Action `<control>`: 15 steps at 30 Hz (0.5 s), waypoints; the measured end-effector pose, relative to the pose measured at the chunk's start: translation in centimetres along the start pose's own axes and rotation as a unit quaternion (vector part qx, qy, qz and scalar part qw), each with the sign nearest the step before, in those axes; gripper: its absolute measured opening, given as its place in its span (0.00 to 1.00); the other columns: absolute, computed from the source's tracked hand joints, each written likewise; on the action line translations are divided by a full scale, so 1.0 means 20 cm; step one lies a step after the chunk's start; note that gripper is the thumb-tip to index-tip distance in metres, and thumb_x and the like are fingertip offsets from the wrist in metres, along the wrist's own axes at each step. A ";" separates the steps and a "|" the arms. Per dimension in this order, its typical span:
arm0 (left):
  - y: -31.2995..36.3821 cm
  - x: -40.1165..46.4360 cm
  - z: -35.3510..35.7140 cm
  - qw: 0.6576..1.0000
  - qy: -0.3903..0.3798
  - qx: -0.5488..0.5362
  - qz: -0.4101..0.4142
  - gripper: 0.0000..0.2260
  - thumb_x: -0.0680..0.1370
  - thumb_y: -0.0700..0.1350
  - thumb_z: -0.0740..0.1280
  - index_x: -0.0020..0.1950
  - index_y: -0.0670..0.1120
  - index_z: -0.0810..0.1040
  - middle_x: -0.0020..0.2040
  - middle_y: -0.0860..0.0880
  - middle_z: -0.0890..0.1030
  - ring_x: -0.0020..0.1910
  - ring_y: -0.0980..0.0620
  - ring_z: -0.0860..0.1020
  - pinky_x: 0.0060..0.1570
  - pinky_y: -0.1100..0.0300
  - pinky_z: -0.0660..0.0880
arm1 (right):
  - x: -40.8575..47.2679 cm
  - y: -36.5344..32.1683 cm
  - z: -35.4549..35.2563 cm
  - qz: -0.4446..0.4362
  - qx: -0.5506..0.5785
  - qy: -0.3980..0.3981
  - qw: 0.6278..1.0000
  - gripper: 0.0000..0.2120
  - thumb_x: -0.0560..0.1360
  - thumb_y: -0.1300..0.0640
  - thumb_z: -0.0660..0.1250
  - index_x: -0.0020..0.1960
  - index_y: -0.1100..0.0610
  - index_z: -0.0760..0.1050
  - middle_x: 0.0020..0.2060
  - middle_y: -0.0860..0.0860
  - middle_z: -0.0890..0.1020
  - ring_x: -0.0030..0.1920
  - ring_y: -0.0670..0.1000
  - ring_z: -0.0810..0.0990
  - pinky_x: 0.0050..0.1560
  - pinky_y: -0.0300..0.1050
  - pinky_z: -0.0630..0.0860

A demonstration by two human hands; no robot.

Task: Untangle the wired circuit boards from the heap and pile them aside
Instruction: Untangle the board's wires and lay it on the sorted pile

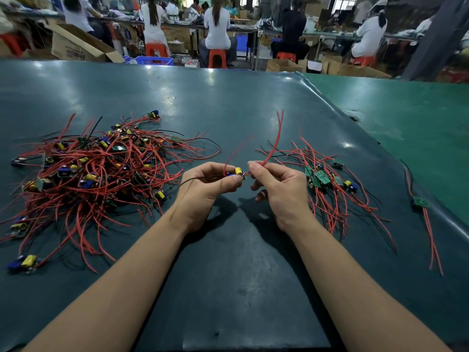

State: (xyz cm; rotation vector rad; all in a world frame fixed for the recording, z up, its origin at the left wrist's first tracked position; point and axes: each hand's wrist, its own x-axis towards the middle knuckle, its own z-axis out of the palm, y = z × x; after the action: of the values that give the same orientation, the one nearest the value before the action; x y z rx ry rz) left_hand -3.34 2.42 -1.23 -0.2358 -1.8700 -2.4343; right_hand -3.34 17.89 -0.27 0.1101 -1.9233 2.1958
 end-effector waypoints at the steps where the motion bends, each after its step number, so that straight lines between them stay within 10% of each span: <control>1: 0.00 0.00 0.00 1.000 0.005 -0.006 -0.003 0.08 0.62 0.42 0.77 0.40 0.47 0.86 0.40 0.46 0.85 0.40 0.50 0.83 0.48 0.58 0.80 | 0.00 0.00 0.01 0.000 0.004 0.017 1.000 0.06 0.75 0.62 0.72 0.40 0.56 0.83 0.30 0.48 0.81 0.28 0.46 0.76 0.23 0.38 0.71; 15: -0.01 0.03 0.03 0.998 0.055 0.034 0.017 0.09 0.69 0.30 0.75 0.45 0.41 0.82 0.39 0.47 0.85 0.40 0.52 0.82 0.48 0.59 0.80 | 0.06 -0.02 -0.03 0.114 0.209 0.103 0.966 0.08 0.81 0.67 0.60 0.51 0.58 0.76 0.29 0.53 0.83 0.22 0.43 0.74 0.22 0.33 0.68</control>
State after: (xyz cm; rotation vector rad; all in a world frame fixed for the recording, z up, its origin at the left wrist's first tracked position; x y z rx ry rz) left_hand -3.85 3.10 -1.12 -0.1251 -1.8820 -2.3073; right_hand -4.45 18.58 0.28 -0.2754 -1.4025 2.6149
